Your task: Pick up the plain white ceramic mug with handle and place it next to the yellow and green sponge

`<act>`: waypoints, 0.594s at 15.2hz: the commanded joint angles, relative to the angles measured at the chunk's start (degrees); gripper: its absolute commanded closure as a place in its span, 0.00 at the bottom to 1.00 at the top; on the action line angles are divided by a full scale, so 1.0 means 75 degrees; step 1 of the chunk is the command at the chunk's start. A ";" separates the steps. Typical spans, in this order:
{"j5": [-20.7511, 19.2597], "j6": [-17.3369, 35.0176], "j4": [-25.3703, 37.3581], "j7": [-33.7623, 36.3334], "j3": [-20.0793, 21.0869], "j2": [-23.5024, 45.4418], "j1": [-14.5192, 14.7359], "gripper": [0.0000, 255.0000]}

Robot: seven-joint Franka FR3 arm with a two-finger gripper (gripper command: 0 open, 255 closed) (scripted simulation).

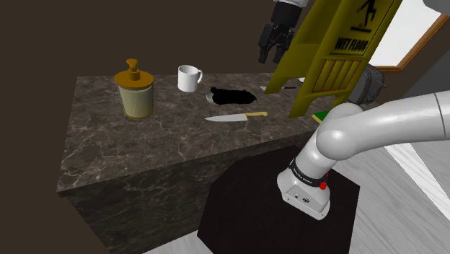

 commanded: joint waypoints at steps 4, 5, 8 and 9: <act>-0.0044 0.0644 0.0156 -0.0101 0.0047 0.0801 0.0056 0.00; -0.0058 0.0846 0.0230 -0.0132 0.0062 0.1076 0.0072 0.00; -0.0104 0.1408 0.0512 -0.0215 0.0107 0.1921 0.0118 0.00; -0.0120 0.1580 0.0627 -0.0239 0.0122 0.2208 0.0132 0.00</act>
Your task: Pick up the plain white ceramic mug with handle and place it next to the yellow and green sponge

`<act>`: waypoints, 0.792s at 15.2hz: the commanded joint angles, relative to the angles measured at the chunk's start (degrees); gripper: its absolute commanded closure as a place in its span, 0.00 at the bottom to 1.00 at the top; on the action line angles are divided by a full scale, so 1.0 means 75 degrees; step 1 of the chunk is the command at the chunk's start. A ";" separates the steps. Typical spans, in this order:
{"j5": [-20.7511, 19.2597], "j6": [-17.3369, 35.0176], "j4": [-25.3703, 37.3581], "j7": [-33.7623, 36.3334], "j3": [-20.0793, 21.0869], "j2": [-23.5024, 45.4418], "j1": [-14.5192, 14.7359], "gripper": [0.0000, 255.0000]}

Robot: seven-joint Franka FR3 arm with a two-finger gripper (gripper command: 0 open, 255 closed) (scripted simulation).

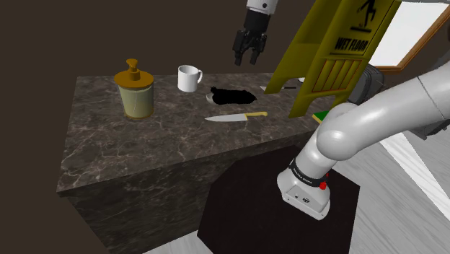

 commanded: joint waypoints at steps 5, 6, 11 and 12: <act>-0.0126 0.0944 0.0811 -0.0154 0.0064 0.1749 0.0067 0.00; -0.0148 0.1065 0.0986 -0.0169 0.0076 0.2043 0.0078 0.00; -0.0278 0.1527 0.2004 -0.0219 0.0137 0.3520 0.0128 0.00; -0.0308 0.1592 0.2238 -0.0225 0.0148 0.3817 0.0138 0.00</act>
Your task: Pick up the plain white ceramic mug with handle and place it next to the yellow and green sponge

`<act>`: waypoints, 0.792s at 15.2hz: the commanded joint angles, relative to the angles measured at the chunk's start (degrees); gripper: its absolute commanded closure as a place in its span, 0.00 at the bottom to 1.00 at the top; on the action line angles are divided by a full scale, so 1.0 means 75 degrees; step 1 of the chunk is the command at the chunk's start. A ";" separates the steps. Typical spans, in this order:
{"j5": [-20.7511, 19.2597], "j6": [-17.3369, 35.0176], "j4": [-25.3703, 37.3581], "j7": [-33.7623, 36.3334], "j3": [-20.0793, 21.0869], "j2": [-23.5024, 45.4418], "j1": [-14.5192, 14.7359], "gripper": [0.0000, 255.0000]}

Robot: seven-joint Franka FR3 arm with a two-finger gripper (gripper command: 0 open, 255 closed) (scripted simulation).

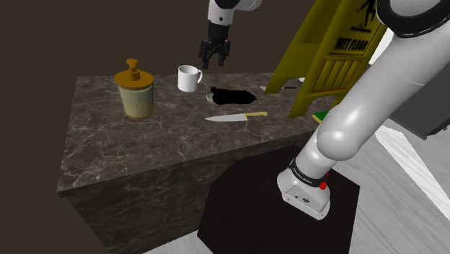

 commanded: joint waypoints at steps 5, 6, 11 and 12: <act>-0.0187 0.0260 0.1605 0.0018 0.0079 0.1854 0.0084 0.00; -0.0223 0.0264 0.1908 0.0016 0.0086 0.2162 0.0096 0.00; -0.0402 0.0118 0.3656 0.0005 0.0102 0.3761 0.0167 0.00; -0.0437 0.0050 0.4063 0.0001 0.0103 0.4101 0.0182 0.00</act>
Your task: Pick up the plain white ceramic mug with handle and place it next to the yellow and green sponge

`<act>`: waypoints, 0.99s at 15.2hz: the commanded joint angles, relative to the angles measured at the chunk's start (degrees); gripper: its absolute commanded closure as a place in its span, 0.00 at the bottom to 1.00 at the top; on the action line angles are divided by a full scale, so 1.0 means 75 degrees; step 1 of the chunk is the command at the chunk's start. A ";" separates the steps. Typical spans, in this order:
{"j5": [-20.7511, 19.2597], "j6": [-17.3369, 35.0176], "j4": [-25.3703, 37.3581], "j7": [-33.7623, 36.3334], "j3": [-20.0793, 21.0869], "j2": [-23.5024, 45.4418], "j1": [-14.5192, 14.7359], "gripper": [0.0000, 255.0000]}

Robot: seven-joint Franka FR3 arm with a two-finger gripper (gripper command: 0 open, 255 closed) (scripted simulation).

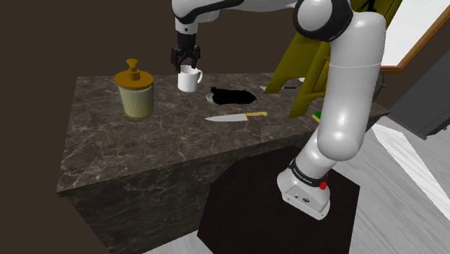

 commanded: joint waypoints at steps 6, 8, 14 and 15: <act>-0.0083 0.0157 0.0750 -0.0020 -0.0007 0.0906 0.0029 0.00; -0.0084 0.0338 0.0619 -0.0020 -0.0008 0.0955 0.0028 0.00; -0.0084 0.0478 0.0522 -0.0019 -0.0008 0.0998 0.0027 0.00; -0.0084 0.0478 0.0522 -0.0019 -0.0008 0.0998 0.0027 0.00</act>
